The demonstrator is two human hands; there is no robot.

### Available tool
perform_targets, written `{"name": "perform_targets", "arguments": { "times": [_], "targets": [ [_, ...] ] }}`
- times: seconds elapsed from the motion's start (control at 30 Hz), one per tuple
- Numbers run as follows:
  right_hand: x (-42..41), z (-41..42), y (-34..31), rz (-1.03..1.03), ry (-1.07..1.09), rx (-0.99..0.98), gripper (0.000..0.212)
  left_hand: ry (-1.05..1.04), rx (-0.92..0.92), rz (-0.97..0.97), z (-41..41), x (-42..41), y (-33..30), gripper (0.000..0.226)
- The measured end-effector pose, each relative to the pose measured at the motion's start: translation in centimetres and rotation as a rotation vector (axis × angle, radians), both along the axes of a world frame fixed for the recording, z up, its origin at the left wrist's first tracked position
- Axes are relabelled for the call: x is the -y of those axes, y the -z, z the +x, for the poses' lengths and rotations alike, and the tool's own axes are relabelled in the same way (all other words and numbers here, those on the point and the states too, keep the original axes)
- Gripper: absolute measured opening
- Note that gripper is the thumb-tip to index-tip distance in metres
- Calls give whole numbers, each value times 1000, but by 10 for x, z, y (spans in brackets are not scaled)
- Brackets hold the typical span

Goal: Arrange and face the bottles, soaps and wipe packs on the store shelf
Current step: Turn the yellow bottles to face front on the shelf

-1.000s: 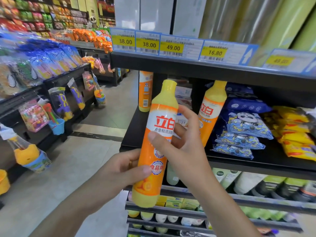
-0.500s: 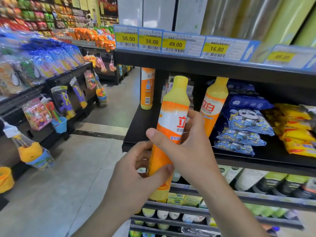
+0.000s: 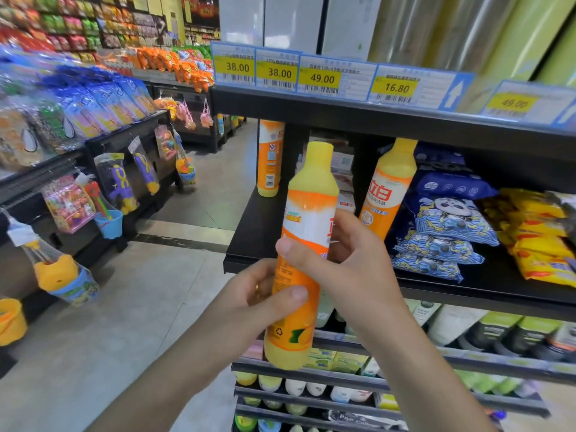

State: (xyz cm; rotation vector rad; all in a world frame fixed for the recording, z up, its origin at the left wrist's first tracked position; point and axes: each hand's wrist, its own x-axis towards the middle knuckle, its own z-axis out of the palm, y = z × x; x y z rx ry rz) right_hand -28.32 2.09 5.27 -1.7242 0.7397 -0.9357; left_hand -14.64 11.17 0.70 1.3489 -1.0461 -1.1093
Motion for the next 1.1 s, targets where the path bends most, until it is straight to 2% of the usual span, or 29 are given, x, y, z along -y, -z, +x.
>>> {"name": "perform_targets", "arguments": {
  "times": [0.2,0.33,0.5,0.67,0.8,0.87,1.0,1.1],
  "targets": [
    [6,-5,-6,89,-58,44,43,185,-99,49,15,-2,2,55],
    [10,-9,-8,178,-107,97,42,201,-164,47,16,2,1,46],
    [8,-11,-9,258,-147,150,56,210,-113,29,15,7,1,60],
    [5,-14,-4,244,-148,119,48,138,-37,-24,5,10,2,50],
    [1,-17,-3,240,-138,126,50,49,6,-97,-12,11,3,43],
    [-2,-16,-3,194,-104,87,57,-1,42,-118,-20,12,6,44],
    [-4,-14,-5,50,85,28,84,-106,129,-171,-32,15,5,49],
    [-8,-14,-5,-53,166,-27,91,-200,175,-181,-37,16,2,55]
  ]
}}
